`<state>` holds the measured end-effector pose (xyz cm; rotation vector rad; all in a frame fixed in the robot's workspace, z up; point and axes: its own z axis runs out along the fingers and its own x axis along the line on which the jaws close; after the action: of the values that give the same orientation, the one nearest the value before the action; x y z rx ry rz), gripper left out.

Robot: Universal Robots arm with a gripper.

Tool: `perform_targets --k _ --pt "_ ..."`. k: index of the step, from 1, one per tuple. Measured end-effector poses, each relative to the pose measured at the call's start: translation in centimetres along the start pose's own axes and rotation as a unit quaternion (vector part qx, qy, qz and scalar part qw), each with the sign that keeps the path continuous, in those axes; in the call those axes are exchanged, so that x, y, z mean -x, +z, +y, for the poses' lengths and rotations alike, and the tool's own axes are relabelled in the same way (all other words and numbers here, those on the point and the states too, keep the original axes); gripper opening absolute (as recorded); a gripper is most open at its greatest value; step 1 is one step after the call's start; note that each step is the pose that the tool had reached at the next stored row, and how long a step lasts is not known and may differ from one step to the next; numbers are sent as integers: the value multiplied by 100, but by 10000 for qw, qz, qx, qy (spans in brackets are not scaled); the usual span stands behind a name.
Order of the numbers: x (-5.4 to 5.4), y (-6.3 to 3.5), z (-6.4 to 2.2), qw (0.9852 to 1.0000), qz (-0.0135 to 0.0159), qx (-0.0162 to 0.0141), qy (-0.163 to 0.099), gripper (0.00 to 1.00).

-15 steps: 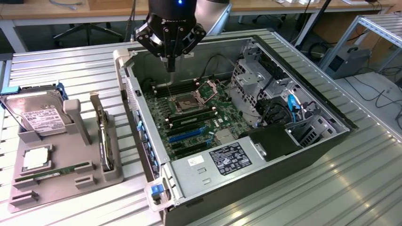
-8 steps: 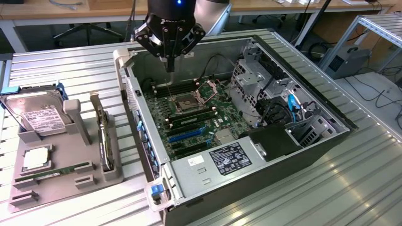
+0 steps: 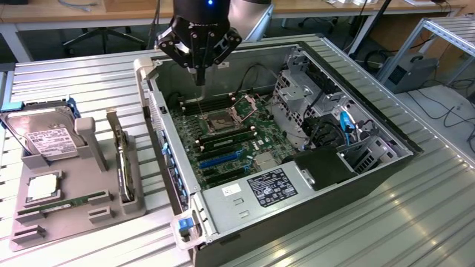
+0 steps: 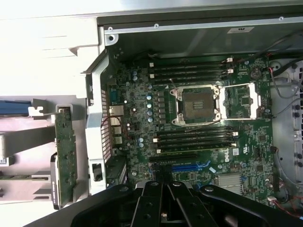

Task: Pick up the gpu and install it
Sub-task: 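Reach for the gpu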

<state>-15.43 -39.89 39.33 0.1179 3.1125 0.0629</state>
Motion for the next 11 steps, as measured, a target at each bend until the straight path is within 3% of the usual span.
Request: perform_targets --k 11 --pt "-25 -1 -2 10000 0 0 0 11"
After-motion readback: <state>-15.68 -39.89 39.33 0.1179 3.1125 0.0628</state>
